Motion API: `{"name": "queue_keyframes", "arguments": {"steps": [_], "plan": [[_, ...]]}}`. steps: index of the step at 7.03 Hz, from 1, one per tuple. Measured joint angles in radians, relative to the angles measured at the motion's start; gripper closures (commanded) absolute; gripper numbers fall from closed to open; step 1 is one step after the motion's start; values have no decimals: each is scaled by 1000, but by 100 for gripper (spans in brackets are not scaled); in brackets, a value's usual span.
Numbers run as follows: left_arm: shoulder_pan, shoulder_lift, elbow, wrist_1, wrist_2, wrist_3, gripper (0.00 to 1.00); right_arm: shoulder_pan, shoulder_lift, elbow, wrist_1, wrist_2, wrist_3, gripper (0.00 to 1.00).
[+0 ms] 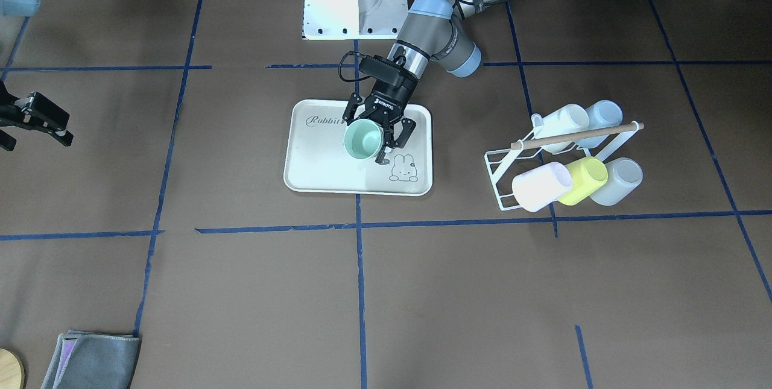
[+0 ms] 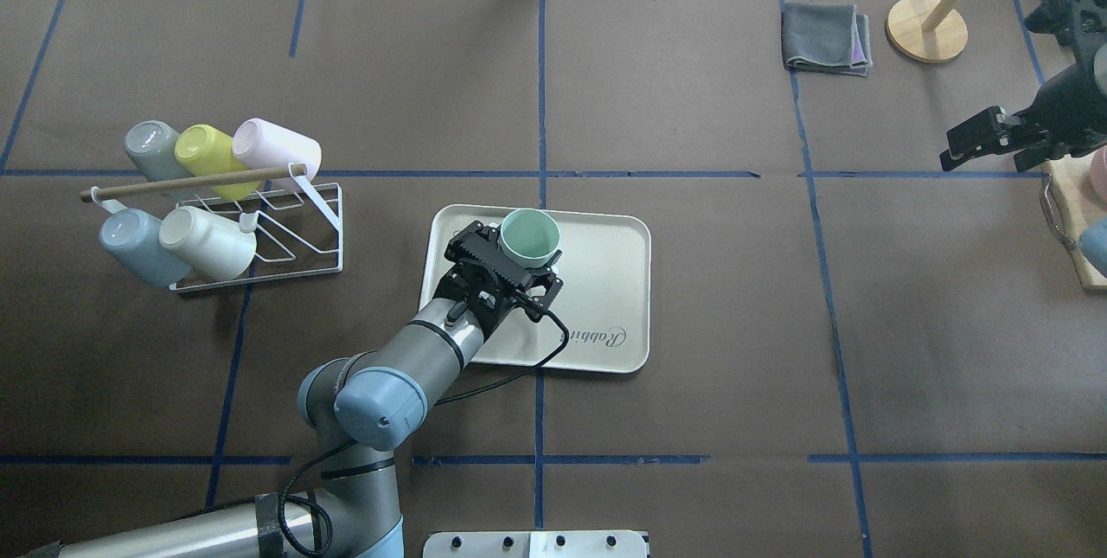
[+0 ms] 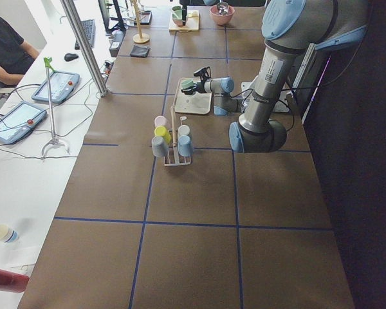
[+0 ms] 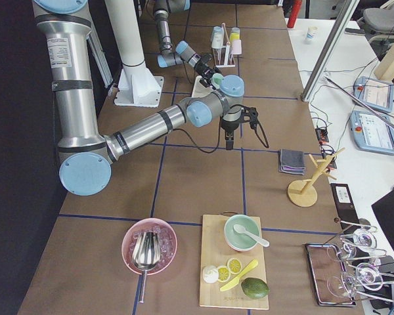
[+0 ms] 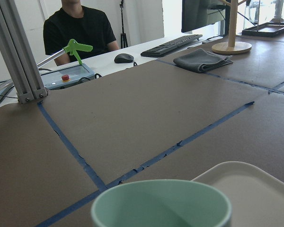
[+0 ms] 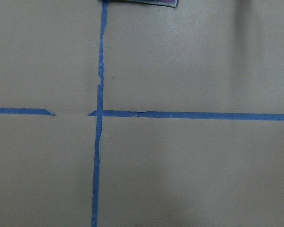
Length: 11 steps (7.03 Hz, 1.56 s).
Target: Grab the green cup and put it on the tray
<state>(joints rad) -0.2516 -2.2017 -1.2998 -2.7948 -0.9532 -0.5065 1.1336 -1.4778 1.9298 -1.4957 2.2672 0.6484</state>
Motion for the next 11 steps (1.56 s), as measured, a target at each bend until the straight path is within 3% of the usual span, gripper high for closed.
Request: {"name": "queue_keyframes", "arguments": {"steps": [2,7,11], "plan": [[0,-1,0,0,0,-1,1,2,2,0,-1,0,0,0],[-3,4,-65,20,-7,-1,0,5,2,1,0,0,0,0],[-77,35,-380,349,-56,47,0,9,1,0,-1,1,-1,0]]}}
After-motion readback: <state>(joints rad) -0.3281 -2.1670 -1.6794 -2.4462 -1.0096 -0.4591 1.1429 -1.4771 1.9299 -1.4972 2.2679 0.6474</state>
